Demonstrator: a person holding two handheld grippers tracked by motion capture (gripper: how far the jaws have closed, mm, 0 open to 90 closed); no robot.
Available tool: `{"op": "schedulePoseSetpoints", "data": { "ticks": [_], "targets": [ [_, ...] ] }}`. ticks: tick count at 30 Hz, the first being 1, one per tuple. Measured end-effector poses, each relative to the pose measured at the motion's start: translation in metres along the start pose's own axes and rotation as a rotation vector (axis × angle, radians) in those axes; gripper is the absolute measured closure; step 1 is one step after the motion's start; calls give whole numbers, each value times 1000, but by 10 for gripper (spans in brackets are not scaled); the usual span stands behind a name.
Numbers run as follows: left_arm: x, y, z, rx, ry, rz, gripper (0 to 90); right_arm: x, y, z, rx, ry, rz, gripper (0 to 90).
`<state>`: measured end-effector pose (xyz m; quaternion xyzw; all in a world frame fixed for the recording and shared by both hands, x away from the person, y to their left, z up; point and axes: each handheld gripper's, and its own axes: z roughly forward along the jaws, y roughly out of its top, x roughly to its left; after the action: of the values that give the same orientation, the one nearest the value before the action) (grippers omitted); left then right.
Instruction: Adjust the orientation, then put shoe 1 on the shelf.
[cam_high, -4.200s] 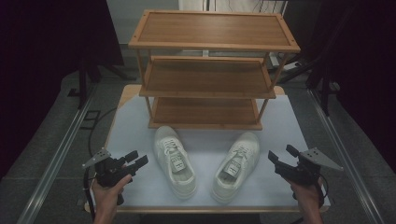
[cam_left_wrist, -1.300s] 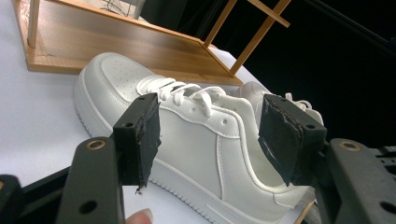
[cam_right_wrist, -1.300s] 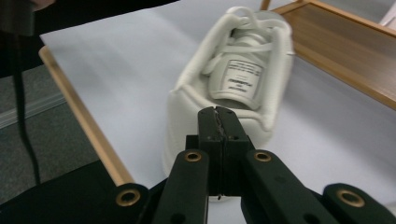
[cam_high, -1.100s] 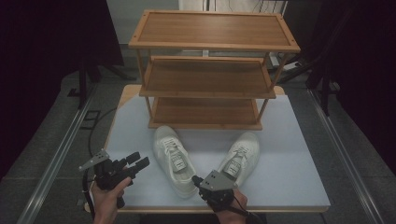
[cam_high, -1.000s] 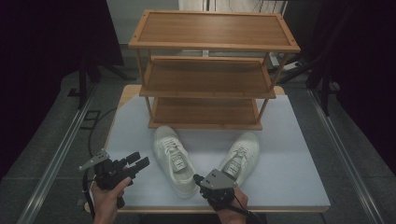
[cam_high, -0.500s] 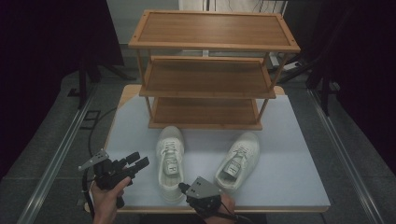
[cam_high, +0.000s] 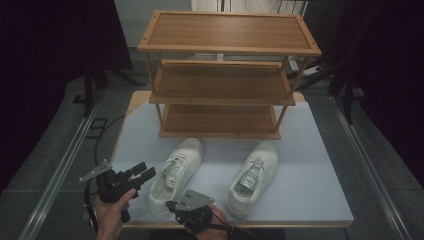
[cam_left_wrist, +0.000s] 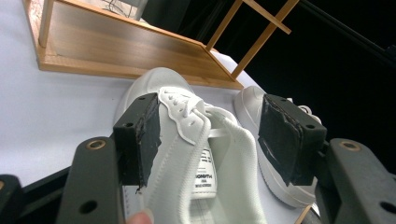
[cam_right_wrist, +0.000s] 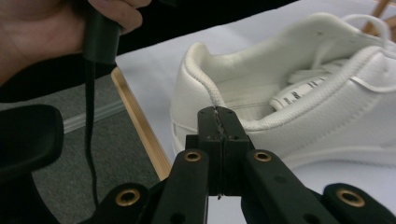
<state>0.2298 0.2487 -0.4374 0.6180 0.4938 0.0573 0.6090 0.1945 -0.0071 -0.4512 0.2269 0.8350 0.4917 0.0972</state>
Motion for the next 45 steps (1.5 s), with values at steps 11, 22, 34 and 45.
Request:
{"op": "schedulePoseSetpoints", "data": {
  "ticks": [11, 22, 34, 45],
  "targets": [
    [4, 0, -2, 7, -3, -7, 387, 0, 3, 6, -38, 29, 26, 870],
    [0, 0, 0, 9, -2, 1, 387, -31, -14, -81, -150, -66, 70, 833],
    [-4, 0, 6, 32, -5, 27, 377, -73, -42, -140, -193, -174, 178, 684],
    [-5, 8, 29, 108, 40, 108, 376, -84, -45, -152, -205, -203, 205, 637]
  ]
}}
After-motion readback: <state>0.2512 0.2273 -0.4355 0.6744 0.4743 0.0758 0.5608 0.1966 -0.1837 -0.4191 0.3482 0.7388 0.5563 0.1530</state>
